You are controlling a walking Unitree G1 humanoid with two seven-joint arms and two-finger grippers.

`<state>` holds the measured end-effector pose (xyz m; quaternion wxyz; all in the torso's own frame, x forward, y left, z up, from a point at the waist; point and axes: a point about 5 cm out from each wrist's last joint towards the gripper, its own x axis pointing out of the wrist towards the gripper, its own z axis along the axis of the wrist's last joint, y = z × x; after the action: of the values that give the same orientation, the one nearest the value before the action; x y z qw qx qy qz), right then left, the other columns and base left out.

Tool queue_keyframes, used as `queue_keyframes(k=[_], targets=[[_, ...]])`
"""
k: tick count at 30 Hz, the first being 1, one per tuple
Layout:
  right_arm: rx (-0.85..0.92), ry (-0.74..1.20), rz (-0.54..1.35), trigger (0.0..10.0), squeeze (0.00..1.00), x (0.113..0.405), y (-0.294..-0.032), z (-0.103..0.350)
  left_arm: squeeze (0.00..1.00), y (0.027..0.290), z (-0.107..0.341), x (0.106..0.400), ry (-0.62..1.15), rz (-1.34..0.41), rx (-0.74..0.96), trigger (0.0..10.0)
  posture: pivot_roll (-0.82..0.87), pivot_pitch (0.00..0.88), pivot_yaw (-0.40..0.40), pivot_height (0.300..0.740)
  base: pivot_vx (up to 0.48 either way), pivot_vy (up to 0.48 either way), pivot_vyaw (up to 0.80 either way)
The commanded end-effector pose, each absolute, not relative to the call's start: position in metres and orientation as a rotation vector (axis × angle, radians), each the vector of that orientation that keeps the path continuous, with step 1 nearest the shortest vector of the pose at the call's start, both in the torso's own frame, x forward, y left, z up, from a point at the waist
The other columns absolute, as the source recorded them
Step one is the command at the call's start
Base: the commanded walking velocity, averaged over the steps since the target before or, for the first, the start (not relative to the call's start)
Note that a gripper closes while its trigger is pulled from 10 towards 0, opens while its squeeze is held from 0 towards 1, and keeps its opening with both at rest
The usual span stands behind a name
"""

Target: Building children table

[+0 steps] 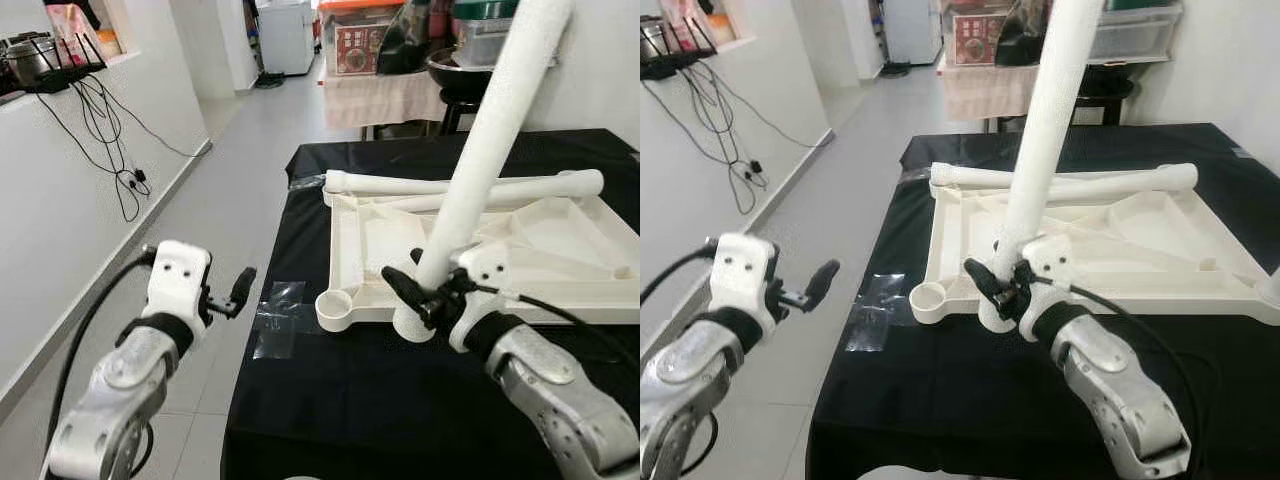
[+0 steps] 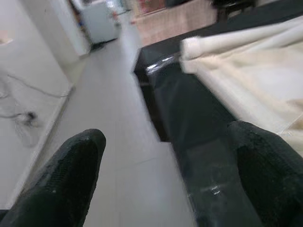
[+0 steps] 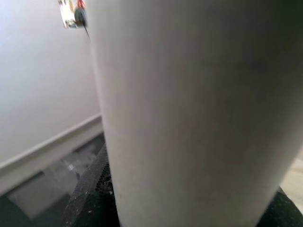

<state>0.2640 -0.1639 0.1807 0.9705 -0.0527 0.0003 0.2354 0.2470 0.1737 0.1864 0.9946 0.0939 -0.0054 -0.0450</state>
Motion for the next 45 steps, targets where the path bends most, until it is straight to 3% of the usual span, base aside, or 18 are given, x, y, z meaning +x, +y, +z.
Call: queue_keyframes(k=[1, 10, 32, 45], targets=[[-0.125, -0.020, 0.489, 10.0, 0.00, 0.264, -0.160, 0.182, 0.00, 0.174, 0.188, 0.244, -0.044, -0.054, 0.209, 10.0, -0.09, 0.000, 0.063, 0.740, 0.000, 0.000, 0.00], [-0.150, -0.049, 0.480, 10.0, 0.00, 0.272, -0.158, 0.184, 0.00, 0.175, 0.188, 0.247, -0.068, -0.003, 0.218, 10.0, -0.08, 0.000, 0.045, 0.740, 0.000, 0.000, 0.00], [-0.185, -0.081, 0.421, 10.0, 0.00, 0.284, -0.164, 0.190, 0.00, 0.170, 0.190, 0.254, -0.096, -0.002, 0.202, 10.0, -0.10, 0.000, 0.041, 0.740, -0.288, 0.000, 0.00], [-0.299, 0.004, 0.289, 10.0, 0.00, 0.289, -0.178, 0.171, 0.00, 0.179, 0.189, 0.251, -0.099, 0.056, 0.176, 10.0, -0.09, 0.000, 0.039, 0.740, 0.000, 0.000, -0.78]])
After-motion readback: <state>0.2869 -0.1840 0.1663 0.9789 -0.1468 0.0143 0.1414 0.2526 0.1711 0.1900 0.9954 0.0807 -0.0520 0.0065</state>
